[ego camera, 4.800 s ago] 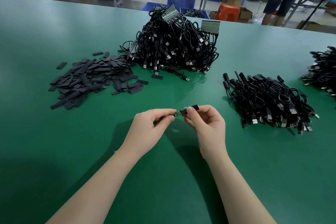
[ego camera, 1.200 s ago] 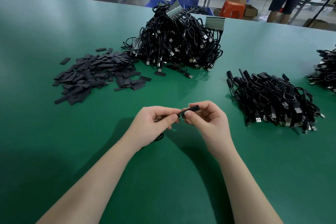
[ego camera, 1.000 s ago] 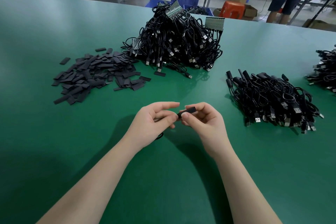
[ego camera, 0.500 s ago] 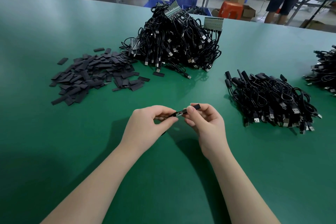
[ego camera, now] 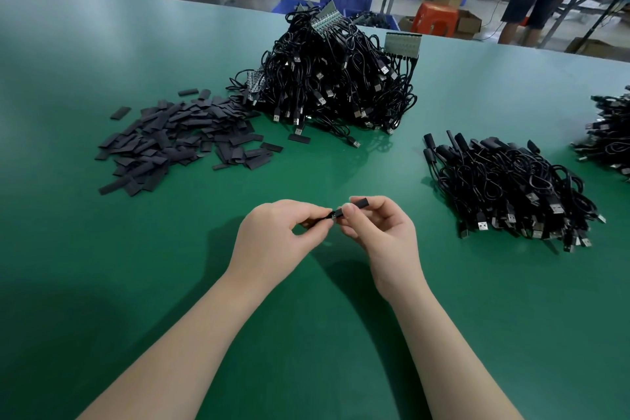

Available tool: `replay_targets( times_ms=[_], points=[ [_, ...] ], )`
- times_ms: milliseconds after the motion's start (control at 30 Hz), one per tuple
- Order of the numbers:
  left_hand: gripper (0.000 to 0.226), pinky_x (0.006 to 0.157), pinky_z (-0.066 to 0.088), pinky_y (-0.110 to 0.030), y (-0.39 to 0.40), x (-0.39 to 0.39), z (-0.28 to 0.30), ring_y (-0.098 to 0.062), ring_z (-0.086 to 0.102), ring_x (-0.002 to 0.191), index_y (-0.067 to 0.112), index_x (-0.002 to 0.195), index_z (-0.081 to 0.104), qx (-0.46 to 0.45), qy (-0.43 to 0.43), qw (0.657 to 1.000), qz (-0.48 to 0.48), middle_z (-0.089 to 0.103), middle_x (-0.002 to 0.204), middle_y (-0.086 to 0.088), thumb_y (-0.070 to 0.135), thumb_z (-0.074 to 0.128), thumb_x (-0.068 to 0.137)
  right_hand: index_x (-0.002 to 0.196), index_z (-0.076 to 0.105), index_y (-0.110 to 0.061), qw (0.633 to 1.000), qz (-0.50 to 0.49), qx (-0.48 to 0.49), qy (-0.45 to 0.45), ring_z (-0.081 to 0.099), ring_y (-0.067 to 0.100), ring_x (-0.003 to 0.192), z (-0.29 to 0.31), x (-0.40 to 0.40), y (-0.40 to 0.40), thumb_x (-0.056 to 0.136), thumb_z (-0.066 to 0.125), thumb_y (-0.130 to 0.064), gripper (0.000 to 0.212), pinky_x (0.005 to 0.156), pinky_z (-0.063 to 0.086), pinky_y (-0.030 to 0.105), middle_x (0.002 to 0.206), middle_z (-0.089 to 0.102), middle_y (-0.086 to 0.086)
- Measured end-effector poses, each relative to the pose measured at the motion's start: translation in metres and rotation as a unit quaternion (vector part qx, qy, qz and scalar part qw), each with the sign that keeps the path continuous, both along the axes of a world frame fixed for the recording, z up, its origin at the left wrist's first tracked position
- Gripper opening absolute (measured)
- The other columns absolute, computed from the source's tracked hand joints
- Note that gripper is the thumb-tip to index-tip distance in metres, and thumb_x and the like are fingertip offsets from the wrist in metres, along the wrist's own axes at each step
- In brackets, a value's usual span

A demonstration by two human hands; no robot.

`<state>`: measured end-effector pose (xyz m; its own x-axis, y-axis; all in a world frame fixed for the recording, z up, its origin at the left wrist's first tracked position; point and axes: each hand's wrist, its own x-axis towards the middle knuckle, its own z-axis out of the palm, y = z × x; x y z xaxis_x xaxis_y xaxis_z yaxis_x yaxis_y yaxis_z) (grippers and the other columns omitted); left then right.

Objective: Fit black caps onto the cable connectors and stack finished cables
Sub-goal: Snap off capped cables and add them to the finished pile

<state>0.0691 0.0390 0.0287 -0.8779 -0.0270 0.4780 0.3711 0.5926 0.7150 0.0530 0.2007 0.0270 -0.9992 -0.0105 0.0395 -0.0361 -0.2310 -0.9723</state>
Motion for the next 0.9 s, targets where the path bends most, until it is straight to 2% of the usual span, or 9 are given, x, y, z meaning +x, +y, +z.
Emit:
replay_targets(
  times_ms=[300,600,767,900],
  points=[
    [0.013,0.062,0.054,-0.032,0.0012,0.001,0.0014,0.0,0.066,0.073,0.025,0.089,0.079,-0.011,0.035,0.999,0.006,0.073,0.079,0.016,0.028,0.072,0.079,0.075,0.075,-0.029,1.0,-0.021,-0.019,0.005,0.069,0.014,0.077,0.0002,0.0033,-0.0052,0.084,0.074,-0.01,0.021,0.071,0.055,0.021,0.077,0.072,-0.001],
    [0.011,0.064,0.055,-0.034,0.0001,0.0002,0.0006,-0.004,0.066,0.073,0.027,0.086,0.076,-0.005,0.006,1.0,-0.005,0.071,0.077,0.016,0.03,0.067,0.08,0.079,0.075,-0.029,1.0,0.0,-0.019,0.002,0.066,0.014,0.07,-0.0028,0.0024,-0.0066,0.082,0.076,-0.005,0.024,0.073,0.055,0.023,0.069,0.068,-0.002],
    [0.012,0.064,0.054,-0.032,0.0006,0.0004,0.0001,-0.002,0.065,0.074,0.028,0.086,0.077,-0.006,0.014,1.0,-0.02,0.071,0.077,0.017,0.032,0.067,0.081,0.076,0.075,-0.025,0.999,-0.021,-0.045,0.002,0.068,0.012,0.069,-0.0047,0.0039,-0.0082,0.083,0.075,-0.003,0.024,0.07,0.055,0.02,0.069,0.069,-0.004],
    [0.014,0.065,0.054,-0.032,0.0002,0.0002,-0.0005,0.001,0.066,0.075,0.025,0.088,0.078,-0.013,0.038,0.999,-0.024,0.073,0.08,0.016,0.031,0.068,0.082,0.082,0.073,-0.022,0.999,-0.004,-0.052,0.0,0.067,0.012,0.069,-0.0058,0.0039,-0.0074,0.084,0.074,-0.004,0.019,0.073,0.055,0.022,0.071,0.069,-0.002]
  ],
)
